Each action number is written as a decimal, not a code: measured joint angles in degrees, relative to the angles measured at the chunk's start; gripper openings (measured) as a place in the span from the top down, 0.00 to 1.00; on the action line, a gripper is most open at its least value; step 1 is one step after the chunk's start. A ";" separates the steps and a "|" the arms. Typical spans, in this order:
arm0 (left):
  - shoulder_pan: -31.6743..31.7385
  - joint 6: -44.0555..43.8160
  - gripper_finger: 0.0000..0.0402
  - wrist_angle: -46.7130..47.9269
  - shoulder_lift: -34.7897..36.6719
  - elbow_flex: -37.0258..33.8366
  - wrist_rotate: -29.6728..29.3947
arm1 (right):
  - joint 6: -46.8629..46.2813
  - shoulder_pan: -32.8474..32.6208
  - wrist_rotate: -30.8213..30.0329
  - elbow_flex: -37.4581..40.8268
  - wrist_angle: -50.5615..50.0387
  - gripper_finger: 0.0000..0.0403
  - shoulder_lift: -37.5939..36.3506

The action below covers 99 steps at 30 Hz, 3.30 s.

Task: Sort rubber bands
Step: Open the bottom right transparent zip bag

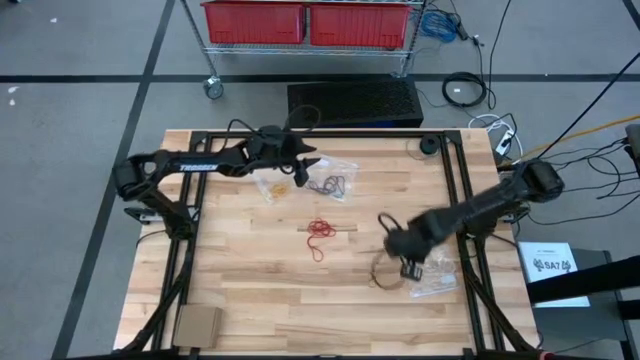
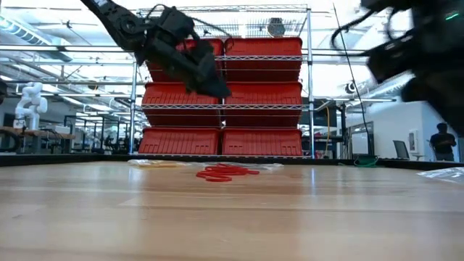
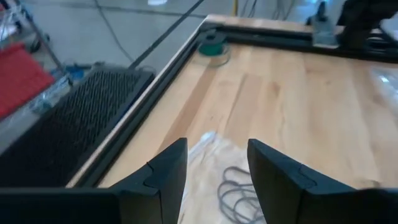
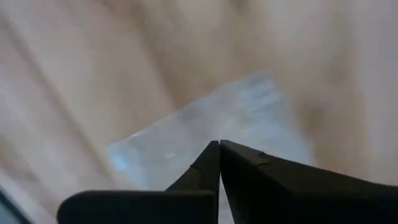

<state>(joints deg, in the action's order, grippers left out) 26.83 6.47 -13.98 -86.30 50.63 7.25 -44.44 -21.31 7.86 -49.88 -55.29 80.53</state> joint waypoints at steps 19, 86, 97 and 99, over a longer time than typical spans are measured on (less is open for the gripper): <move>-2.98 1.43 0.57 8.76 4.81 0.00 -6.37 | -22.11 -8.54 -7.89 16.03 22.16 1.00 -0.08; -3.46 10.81 0.57 11.38 4.81 -0.07 -3.37 | 33.00 18.13 -17.81 -3.39 30.26 1.00 -1.62; -5.64 10.48 0.57 5.50 4.81 -0.06 10.10 | 33.35 22.58 -13.52 -3.29 33.29 1.00 -4.09; -6.06 10.47 0.57 4.40 4.81 -0.07 14.11 | 34.30 22.94 -13.68 -3.31 34.16 1.00 -4.17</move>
<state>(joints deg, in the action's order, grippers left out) 20.78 16.94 -9.58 -81.49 50.57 21.36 -10.14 1.63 -5.83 -53.19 -21.12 76.36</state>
